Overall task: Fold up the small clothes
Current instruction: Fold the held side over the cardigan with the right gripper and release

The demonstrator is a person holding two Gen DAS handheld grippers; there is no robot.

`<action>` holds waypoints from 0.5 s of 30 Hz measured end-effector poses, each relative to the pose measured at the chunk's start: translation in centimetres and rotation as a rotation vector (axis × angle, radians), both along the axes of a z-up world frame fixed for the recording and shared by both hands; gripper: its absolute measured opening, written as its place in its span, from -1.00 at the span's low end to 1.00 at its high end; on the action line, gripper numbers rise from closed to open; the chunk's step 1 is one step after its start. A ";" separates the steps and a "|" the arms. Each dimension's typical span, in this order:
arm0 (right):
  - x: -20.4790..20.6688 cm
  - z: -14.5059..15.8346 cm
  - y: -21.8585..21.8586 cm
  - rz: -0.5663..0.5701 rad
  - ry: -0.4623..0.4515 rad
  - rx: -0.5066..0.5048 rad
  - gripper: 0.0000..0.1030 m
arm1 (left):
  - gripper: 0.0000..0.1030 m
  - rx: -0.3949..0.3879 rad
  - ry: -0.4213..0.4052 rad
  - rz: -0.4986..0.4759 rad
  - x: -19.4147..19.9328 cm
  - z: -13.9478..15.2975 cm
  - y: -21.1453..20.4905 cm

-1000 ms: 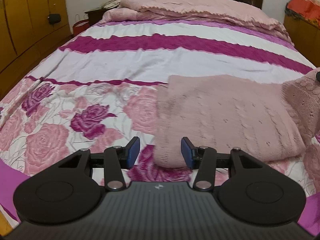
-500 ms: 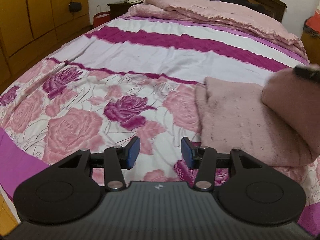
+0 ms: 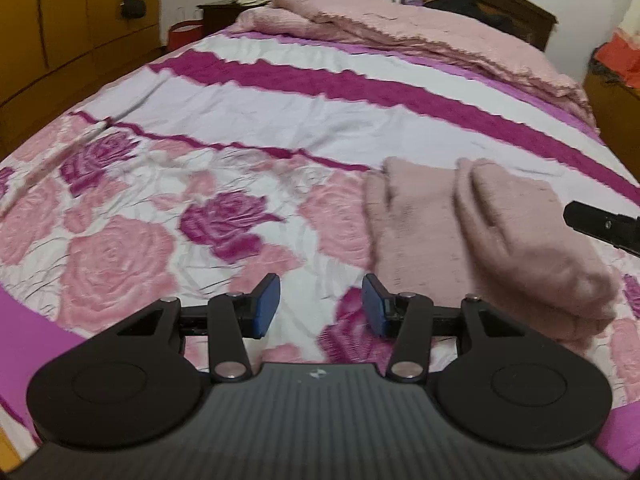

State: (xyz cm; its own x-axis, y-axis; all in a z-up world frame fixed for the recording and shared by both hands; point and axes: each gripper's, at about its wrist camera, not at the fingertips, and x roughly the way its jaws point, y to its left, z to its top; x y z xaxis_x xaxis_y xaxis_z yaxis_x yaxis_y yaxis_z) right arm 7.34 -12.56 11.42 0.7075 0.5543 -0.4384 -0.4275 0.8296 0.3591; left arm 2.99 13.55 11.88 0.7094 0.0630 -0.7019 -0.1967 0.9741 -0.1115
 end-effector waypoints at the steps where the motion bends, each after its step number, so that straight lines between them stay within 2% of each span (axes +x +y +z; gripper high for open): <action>1: 0.0 0.2 -0.4 -0.007 -0.003 0.005 -0.12 | 0.04 -0.005 -0.005 -0.012 0.1 0.2 -0.4; 6: 0.0 -0.1 -1.8 -0.072 -0.011 -0.041 -0.10 | 0.04 -0.060 -0.029 -0.090 1.2 0.9 -2.7; 10: 0.5 -1.1 -2.9 -0.116 0.043 -0.045 -0.10 | 0.05 -0.162 -0.036 -0.147 2.4 0.7 -4.1; 12: 1.6 -1.2 -3.1 -0.125 0.078 -0.058 -0.10 | 0.09 -0.220 -0.049 -0.175 2.8 0.4 -4.8; 15: 2.8 -0.7 -2.8 -0.112 0.112 -0.096 -0.10 | 0.20 -0.267 -0.056 -0.188 3.8 -0.1 -5.6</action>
